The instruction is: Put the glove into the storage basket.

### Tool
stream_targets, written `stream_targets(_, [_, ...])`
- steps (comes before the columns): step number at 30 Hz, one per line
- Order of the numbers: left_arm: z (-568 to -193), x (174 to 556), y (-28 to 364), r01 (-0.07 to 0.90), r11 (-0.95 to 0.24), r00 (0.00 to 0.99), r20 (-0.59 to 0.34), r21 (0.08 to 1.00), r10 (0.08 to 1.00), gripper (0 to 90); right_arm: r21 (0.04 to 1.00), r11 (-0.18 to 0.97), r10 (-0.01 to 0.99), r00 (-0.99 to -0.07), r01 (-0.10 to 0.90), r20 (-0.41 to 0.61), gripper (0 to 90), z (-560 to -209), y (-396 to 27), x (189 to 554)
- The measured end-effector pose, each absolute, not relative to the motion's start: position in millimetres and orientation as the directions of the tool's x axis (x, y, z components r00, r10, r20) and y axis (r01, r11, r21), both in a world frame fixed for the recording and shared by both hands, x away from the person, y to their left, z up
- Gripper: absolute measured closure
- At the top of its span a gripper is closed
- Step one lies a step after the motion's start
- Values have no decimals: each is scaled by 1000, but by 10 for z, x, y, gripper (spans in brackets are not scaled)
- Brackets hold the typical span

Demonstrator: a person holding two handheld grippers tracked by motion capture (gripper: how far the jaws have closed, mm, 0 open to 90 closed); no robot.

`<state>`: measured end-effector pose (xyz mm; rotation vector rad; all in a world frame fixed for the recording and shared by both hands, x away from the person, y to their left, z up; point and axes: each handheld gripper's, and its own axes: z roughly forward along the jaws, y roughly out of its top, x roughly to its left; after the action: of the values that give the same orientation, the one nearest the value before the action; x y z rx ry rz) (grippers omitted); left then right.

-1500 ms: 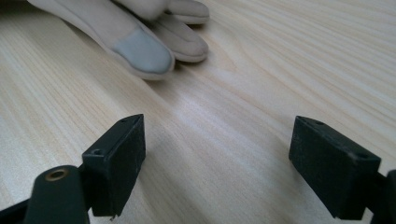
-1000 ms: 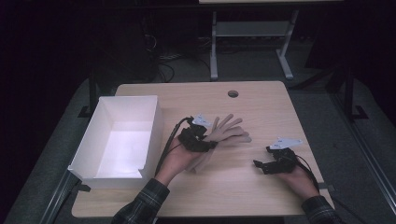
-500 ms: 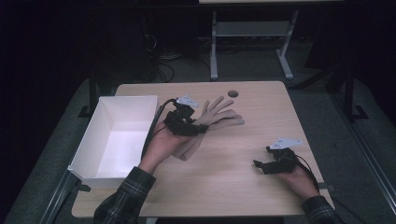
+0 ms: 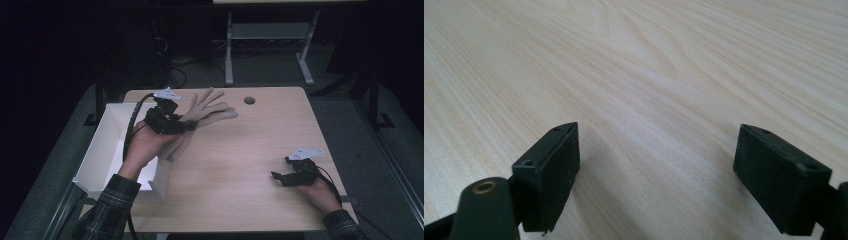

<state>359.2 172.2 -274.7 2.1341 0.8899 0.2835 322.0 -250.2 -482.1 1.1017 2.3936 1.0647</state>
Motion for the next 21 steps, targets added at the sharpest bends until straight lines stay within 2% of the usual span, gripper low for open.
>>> stream_targets(21, [-2883, 3373, 2843, 596, -329, 533, -55, 732, 844, 675, 731, 431, 749, -661, 529, 36, 182, -4821, -2501, 3220])
